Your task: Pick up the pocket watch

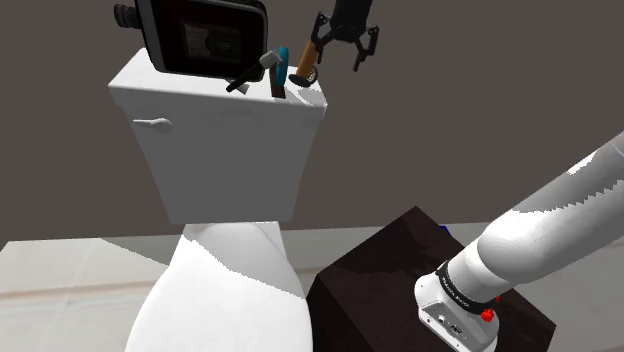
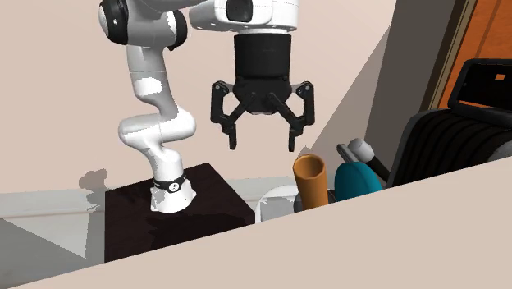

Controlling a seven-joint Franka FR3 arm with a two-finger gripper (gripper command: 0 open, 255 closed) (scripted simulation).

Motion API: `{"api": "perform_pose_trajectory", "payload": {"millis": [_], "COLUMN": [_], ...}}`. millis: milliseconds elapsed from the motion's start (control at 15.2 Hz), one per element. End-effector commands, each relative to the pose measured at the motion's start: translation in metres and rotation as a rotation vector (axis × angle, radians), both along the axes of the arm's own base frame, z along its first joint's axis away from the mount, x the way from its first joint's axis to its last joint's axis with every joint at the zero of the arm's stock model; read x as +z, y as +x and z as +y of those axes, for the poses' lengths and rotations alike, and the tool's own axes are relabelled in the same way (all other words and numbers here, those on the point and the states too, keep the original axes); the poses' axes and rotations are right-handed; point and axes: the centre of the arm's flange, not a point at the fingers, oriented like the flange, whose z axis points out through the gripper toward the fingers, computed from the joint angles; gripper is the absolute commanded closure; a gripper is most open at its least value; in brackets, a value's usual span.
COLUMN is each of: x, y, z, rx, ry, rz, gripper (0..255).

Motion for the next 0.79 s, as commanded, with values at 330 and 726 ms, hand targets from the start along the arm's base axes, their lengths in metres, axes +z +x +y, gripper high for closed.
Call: {"api": "perform_pose_trajectory", "payload": {"millis": [330,726], "x": [-0.014,-0.035], "y": [0.094,0.129], "z": [-0.008,-0.017], "rx": [-0.228,-0.313], "ry": [-0.016,-0.022], "rz": [0.016,0.022], "gripper": [0,0]}}
